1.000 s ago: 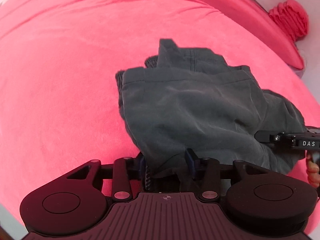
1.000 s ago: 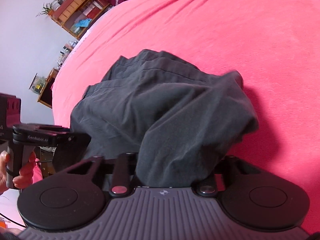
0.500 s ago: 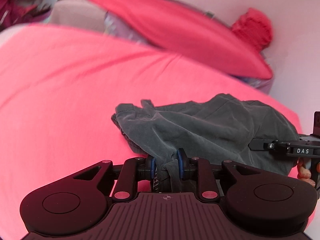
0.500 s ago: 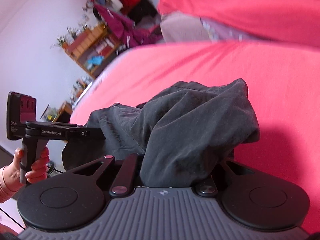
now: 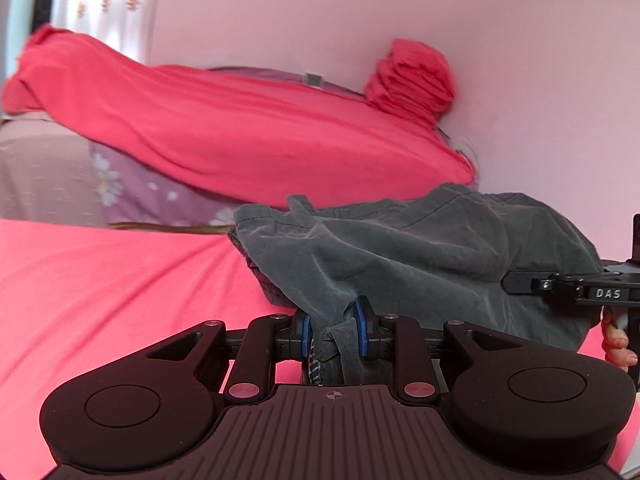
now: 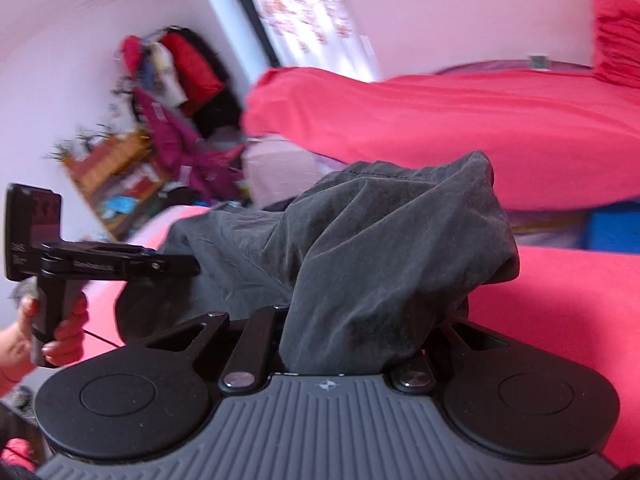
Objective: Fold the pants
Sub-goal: 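Lower the folded shorts onto the bed and open both tools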
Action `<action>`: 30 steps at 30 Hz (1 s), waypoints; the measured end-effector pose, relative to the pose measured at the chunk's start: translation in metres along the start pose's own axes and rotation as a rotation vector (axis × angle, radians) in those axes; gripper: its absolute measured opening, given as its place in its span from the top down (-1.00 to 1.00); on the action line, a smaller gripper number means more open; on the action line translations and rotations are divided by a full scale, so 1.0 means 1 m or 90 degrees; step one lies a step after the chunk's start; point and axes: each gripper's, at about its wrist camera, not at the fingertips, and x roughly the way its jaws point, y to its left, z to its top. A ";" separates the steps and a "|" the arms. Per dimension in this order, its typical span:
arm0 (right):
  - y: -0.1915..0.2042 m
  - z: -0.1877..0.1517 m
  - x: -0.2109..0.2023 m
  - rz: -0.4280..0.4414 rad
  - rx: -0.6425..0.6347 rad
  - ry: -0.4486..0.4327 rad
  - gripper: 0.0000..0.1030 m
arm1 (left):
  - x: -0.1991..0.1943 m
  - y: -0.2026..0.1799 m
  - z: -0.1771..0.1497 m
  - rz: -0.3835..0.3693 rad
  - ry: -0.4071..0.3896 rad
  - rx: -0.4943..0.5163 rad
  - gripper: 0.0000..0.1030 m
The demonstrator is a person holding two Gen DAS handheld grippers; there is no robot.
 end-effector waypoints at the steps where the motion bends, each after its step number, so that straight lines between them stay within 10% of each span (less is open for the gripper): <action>1: -0.009 -0.010 0.012 -0.019 0.009 0.005 0.61 | 0.019 0.003 -0.007 0.002 0.010 0.004 -0.68; 7: -0.066 -0.097 0.100 -0.169 0.097 0.131 -0.06 | 0.135 0.022 -0.074 0.035 0.154 0.003 -0.66; 13: -0.079 -0.107 0.077 -0.233 0.157 0.062 -0.60 | 0.119 0.028 -0.079 0.028 0.142 0.007 -0.89; 20: -0.060 -0.081 0.053 -0.349 0.100 0.014 -0.63 | 0.082 0.048 -0.062 0.078 0.136 0.037 -1.00; 30: -0.106 -0.054 0.081 -0.320 0.177 0.052 -0.65 | 0.116 0.061 -0.017 0.052 0.127 0.004 -1.00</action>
